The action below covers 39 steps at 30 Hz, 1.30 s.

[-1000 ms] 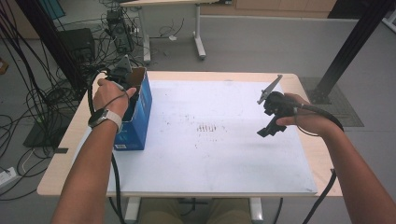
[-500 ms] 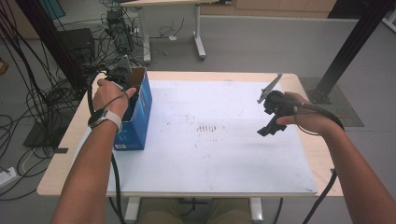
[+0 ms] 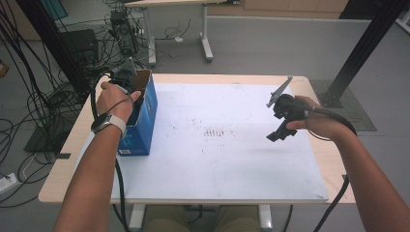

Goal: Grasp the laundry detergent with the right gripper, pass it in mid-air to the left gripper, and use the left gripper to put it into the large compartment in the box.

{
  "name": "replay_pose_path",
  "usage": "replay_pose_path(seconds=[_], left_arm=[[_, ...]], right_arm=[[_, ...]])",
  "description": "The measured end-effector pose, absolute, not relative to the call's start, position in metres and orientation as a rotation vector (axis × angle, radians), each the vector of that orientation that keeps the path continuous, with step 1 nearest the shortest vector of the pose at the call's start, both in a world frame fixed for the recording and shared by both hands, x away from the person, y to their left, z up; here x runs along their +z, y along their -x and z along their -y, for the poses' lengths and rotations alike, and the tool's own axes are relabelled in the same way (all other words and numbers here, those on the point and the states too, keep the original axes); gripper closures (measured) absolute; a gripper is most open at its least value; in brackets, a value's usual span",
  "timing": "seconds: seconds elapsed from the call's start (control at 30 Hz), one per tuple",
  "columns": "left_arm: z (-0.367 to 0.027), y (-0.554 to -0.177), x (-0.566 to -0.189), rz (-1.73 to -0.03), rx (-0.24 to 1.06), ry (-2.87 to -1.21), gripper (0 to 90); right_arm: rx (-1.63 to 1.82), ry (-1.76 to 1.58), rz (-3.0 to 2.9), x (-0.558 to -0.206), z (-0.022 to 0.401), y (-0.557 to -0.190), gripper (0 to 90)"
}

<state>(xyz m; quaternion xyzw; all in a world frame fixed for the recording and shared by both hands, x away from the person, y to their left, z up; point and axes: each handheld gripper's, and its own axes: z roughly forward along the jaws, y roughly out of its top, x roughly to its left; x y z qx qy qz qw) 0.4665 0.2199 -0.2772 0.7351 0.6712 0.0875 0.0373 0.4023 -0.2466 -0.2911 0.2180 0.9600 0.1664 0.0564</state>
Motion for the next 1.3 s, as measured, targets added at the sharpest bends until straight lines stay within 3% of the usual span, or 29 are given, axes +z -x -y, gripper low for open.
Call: replay_pose_path(seconds=[1.3], left_arm=[[-0.2201,-0.4654,-0.2777,-2.069,0.270,-2.250,36.8]], right_arm=[[0.506,-0.651,-2.902,-0.2900,0.2467,-0.4017,6.8]])
